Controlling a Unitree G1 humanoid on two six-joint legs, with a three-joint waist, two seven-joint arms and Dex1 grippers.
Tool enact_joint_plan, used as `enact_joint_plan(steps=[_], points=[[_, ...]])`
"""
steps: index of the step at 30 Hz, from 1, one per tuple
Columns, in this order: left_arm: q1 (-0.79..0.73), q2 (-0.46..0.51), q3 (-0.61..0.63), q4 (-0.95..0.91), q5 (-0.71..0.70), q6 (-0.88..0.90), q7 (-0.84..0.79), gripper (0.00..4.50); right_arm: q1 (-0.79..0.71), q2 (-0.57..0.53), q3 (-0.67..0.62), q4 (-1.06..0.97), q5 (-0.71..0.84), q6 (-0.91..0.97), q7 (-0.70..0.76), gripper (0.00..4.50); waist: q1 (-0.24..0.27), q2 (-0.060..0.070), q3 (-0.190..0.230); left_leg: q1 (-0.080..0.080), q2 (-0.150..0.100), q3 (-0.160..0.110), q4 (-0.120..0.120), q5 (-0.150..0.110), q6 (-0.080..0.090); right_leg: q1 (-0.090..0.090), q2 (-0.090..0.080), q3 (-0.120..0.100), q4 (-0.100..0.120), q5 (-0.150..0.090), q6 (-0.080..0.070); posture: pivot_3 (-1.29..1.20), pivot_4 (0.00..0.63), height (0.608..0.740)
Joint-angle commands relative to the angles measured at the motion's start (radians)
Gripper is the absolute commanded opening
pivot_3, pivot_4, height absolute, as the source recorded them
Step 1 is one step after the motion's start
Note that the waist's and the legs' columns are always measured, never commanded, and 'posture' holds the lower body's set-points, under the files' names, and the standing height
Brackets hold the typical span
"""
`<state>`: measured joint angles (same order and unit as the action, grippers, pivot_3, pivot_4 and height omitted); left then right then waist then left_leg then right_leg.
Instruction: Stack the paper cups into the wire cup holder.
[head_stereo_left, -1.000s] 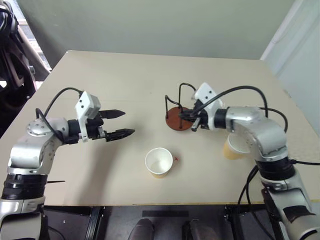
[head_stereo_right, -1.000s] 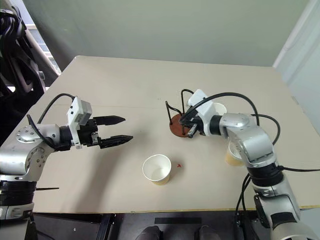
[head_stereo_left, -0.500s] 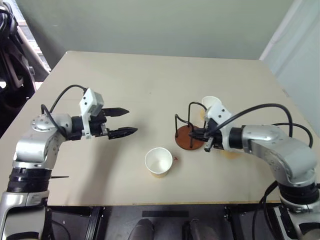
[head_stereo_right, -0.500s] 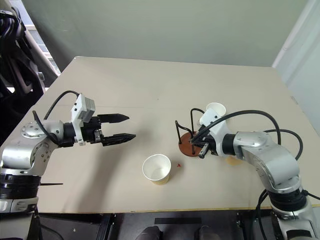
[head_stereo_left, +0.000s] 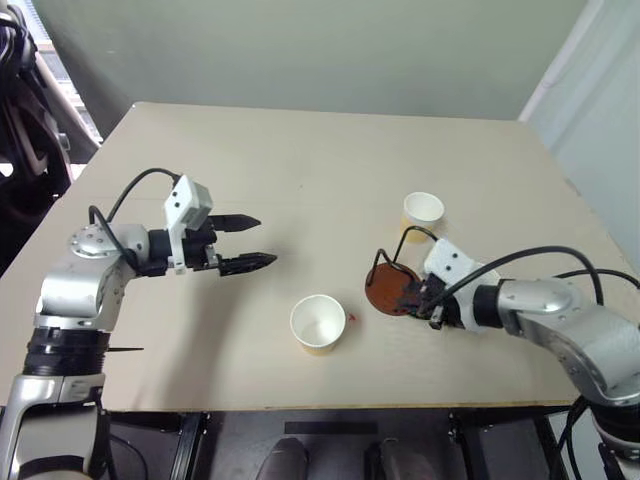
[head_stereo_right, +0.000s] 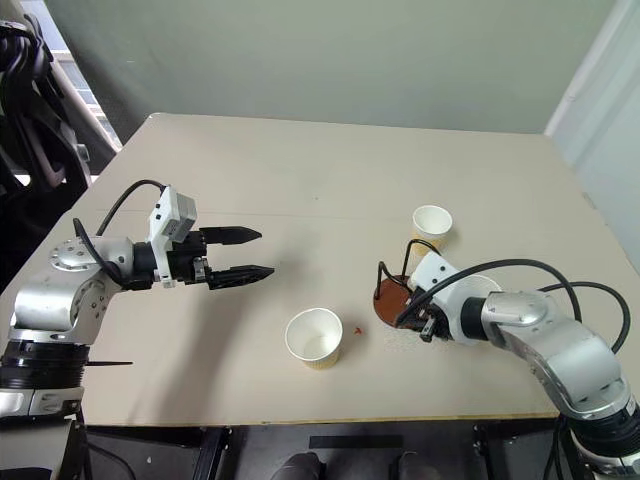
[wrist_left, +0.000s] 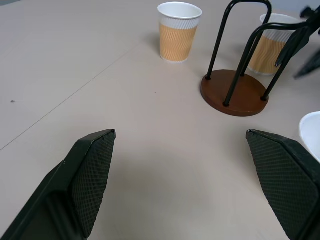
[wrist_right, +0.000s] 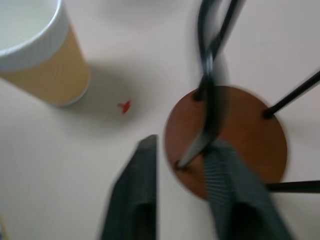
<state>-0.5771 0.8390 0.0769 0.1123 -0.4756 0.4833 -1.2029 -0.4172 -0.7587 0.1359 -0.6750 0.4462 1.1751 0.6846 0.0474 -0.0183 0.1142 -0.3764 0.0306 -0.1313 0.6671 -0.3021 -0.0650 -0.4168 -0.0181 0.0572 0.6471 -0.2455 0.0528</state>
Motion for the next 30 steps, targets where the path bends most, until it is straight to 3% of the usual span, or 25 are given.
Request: enact_joint_plan(steps=[1,8,24,30], points=[[-0.025,0.001,0.011,-0.011,-0.002,-0.014,-0.009,4.50,-0.007,-0.012,-0.011,-0.029,0.011,-0.033,0.001,2.16,0.000,0.000,0.000,0.000,0.000,0.000,0.000,0.000,0.000,0.000,0.000,0.000,0.000,0.000,0.000,0.00,0.150,0.740],[-0.026,0.002,0.013,-0.011,-0.002,-0.013,-0.010,4.50,-0.031,-0.023,-0.061,-0.031,0.049,-0.038,0.018,2.16,0.000,0.000,0.000,0.000,0.000,0.000,0.000,0.000,0.000,0.000,0.000,0.000,0.000,0.000,0.000,0.00,0.150,0.740],[-0.039,-0.007,0.010,0.003,0.006,-0.024,-0.016,4.50,-0.104,-0.249,-0.170,0.033,0.057,-0.172,0.141,2.16,0.000,0.000,0.000,0.000,0.000,0.000,0.000,0.000,0.000,0.000,0.000,0.000,0.000,0.000,0.000,0.00,0.150,0.740],[-0.048,-0.006,0.010,0.012,0.008,-0.026,-0.020,4.50,-0.184,-0.243,-0.205,0.099,0.061,-0.204,0.135,2.16,0.000,0.000,0.000,0.000,0.000,0.000,0.000,0.000,0.000,0.000,0.000,0.000,0.000,0.000,0.000,0.00,0.150,0.740]])
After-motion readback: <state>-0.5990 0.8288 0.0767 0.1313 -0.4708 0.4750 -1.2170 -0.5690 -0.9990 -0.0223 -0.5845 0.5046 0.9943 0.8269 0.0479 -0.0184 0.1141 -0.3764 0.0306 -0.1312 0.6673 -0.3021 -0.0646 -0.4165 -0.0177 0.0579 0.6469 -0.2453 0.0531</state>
